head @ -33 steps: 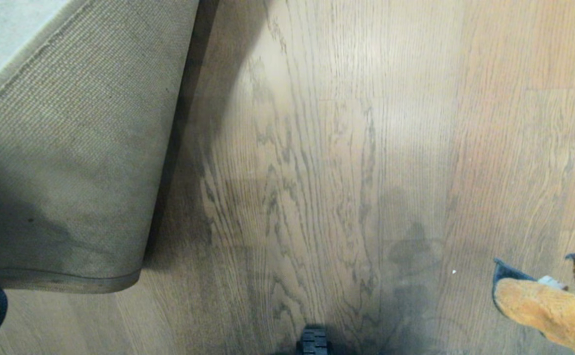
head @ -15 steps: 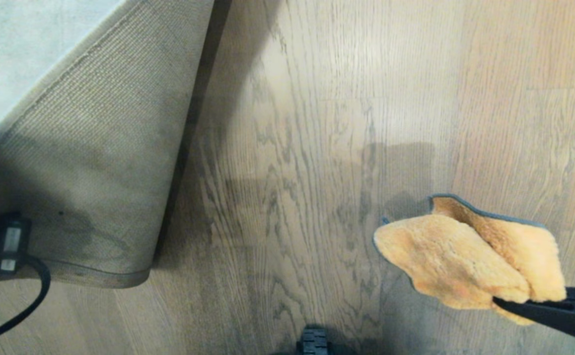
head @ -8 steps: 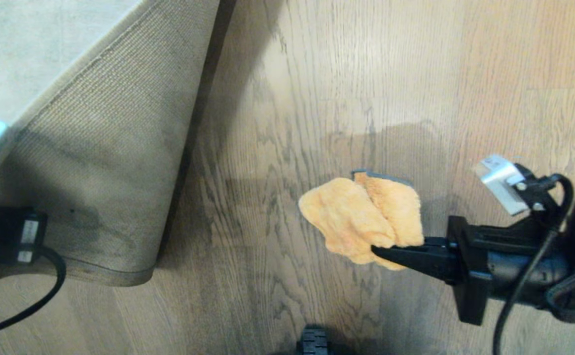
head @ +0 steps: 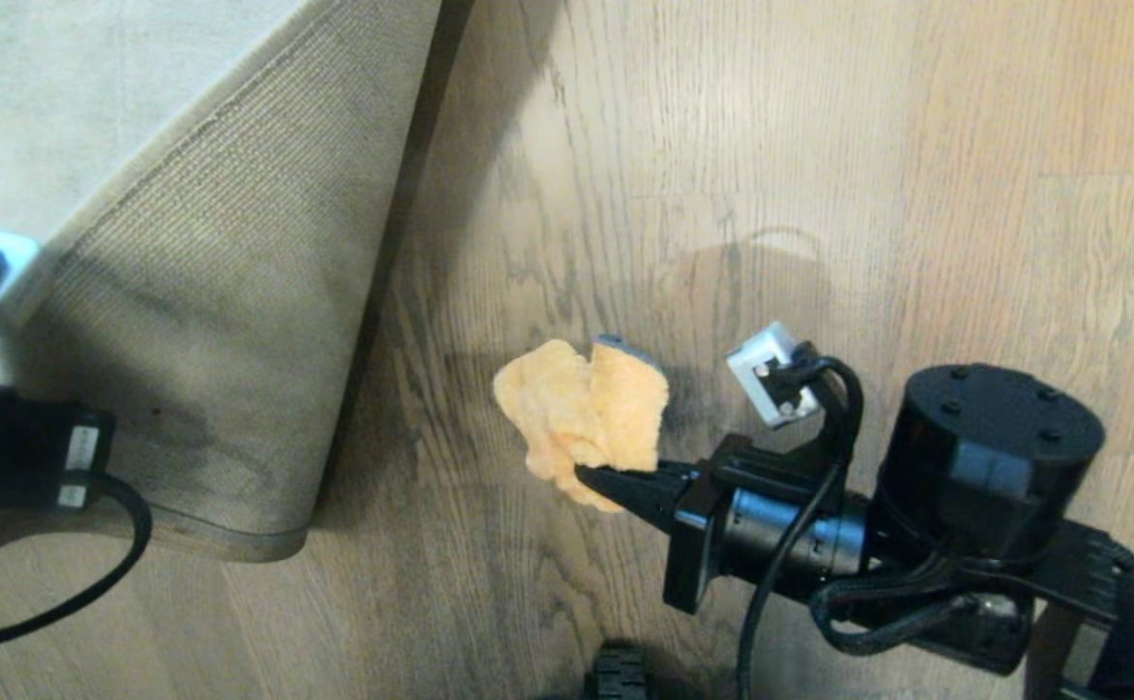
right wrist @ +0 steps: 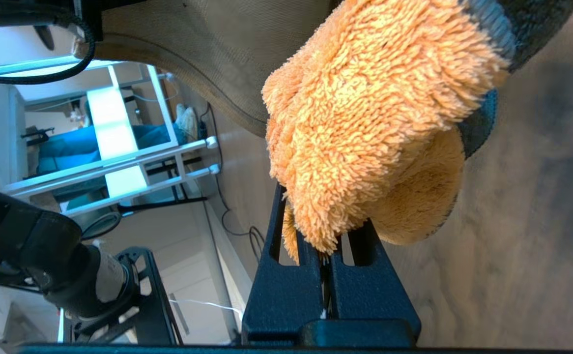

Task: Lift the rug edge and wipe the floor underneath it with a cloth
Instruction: Wipe the floor under the carpet with a rag

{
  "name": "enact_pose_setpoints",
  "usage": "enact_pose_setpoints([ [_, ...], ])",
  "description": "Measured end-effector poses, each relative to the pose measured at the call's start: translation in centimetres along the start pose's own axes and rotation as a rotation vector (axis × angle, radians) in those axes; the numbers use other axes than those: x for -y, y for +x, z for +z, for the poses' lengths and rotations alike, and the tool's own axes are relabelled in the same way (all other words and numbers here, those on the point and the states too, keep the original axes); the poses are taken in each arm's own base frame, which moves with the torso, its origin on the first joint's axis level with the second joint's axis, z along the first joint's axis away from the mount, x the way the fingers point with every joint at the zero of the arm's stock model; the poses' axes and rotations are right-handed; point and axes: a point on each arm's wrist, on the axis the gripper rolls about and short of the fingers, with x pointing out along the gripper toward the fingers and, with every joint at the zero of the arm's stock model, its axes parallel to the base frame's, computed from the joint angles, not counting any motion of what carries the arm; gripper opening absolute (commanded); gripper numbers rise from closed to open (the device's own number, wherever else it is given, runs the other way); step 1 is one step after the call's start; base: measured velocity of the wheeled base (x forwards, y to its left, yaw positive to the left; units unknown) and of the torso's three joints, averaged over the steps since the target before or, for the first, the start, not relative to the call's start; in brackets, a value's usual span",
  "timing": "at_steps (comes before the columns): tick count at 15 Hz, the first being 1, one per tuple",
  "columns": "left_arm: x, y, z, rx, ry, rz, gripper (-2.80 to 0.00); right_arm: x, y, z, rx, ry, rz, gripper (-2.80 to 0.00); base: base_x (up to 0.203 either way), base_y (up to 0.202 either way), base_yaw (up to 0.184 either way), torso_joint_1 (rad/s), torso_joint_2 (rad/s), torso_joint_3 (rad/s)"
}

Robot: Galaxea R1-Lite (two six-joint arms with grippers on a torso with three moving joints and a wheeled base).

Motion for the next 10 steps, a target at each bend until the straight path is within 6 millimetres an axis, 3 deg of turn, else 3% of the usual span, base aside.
enact_pose_setpoints([
  [5,0.1,0.2,0.0,-0.006,0.005,0.002,-2.80,-3.9,3.9,-4.2,-0.018,0.049,0.042,-2.80,0.000,0.000,0.000,0.000,0.00,0.000],
  [10,0.4,0.4,-0.1,-0.015,0.014,0.001,-2.80,-5.1,7.9,-8.1,-0.049,0.058,0.042,-2.80,0.000,0.000,0.000,0.000,0.00,0.000],
])
